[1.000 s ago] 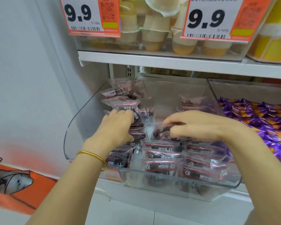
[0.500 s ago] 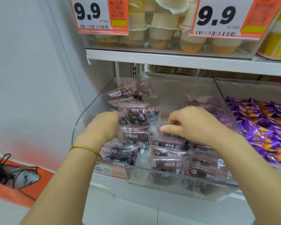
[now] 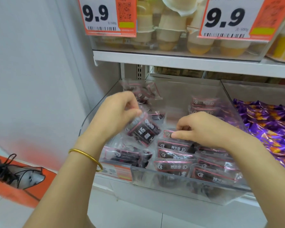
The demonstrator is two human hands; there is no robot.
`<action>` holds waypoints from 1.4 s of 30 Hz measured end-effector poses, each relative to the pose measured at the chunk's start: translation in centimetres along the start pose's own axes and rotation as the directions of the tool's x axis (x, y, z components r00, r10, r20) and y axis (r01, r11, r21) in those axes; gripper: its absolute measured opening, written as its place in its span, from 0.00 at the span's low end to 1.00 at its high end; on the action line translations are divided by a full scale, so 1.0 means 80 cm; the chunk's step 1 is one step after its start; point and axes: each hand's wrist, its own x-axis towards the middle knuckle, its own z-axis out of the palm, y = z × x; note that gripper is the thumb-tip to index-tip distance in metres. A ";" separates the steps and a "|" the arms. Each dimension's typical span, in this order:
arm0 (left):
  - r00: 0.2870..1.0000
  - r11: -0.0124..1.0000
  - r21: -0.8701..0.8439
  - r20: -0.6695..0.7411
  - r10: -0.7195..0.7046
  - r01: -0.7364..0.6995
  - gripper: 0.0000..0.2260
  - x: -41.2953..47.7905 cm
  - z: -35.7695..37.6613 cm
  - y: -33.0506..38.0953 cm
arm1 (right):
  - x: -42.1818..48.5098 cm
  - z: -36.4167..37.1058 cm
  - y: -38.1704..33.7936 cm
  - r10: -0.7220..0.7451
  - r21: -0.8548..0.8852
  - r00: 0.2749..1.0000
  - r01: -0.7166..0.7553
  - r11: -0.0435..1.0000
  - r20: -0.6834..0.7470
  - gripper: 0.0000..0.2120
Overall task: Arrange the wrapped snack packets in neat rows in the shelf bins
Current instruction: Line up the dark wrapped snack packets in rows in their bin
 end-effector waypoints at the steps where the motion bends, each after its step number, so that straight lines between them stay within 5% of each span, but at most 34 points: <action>1: 0.998 0.996 -0.093 -0.060 0.000 -0.006 0.07 0.001 -0.002 0.003 | -0.001 -0.001 0.000 -0.003 0.013 1.000 0.003 1.000 0.007 0.19; 4: 0.966 0.960 -0.272 -0.258 -0.007 -0.065 0.07 0.006 -0.004 0.014 | -0.005 -0.005 -0.001 -0.023 0.027 0.999 0.022 0.999 0.025 0.16; 7: 0.906 0.953 -0.278 -0.423 -0.012 -0.117 0.09 0.017 0.000 0.025 | -0.008 -0.006 -0.002 -0.041 -0.008 0.999 0.041 0.999 0.020 0.16; 12: 0.849 0.922 -0.330 -0.529 -0.002 -0.203 0.06 0.042 0.013 0.040 | -0.013 -0.005 0.003 -0.039 0.014 0.999 0.039 0.999 0.028 0.18; 14: 0.884 0.940 -0.244 -0.455 0.109 -0.241 0.03 0.046 0.026 0.047 | -0.017 -0.006 0.004 -0.043 0.048 0.999 0.043 0.998 0.008 0.17; 18: 0.983 0.976 -0.118 -0.056 0.177 -0.182 0.02 0.050 0.064 0.049 | -0.021 -0.011 0.006 -0.043 0.094 0.999 0.044 0.995 -0.020 0.13; 22: 0.985 0.992 -0.080 0.134 0.104 -0.094 0.02 0.059 0.080 0.045 | -0.017 -0.012 0.009 0.052 0.153 0.944 -0.002 0.988 -0.327 0.08; 24: 0.978 0.993 -0.085 0.186 0.092 -0.078 0.02 0.063 0.079 0.048 | -0.012 -0.011 0.005 0.117 0.159 0.888 -0.050 0.986 -0.444 0.14; 27: 0.966 0.992 -0.118 0.247 0.079 -0.051 0.02 0.066 0.074 0.050 | -0.001 -0.001 0.000 0.130 0.191 0.918 -0.060 0.980 -0.376 0.24; 33: 0.978 0.951 -0.289 0.203 -0.047 0.105 0.04 0.068 0.057 0.023 | -0.002 -0.006 0.007 0.031 0.070 0.970 -0.015 0.997 -0.241 0.03; 38: 0.992 0.949 -0.295 0.090 -0.089 0.112 0.06 0.066 0.059 0.021 | -0.005 -0.012 0.011 0.016 0.062 0.989 -0.007 0.998 -0.147 0.05; 42: 0.974 0.958 -0.268 0.220 -0.046 0.105 0.10 0.060 0.077 0.041 | 0.000 -0.007 0.006 0.120 0.114 0.969 -0.097 0.989 -0.217 0.08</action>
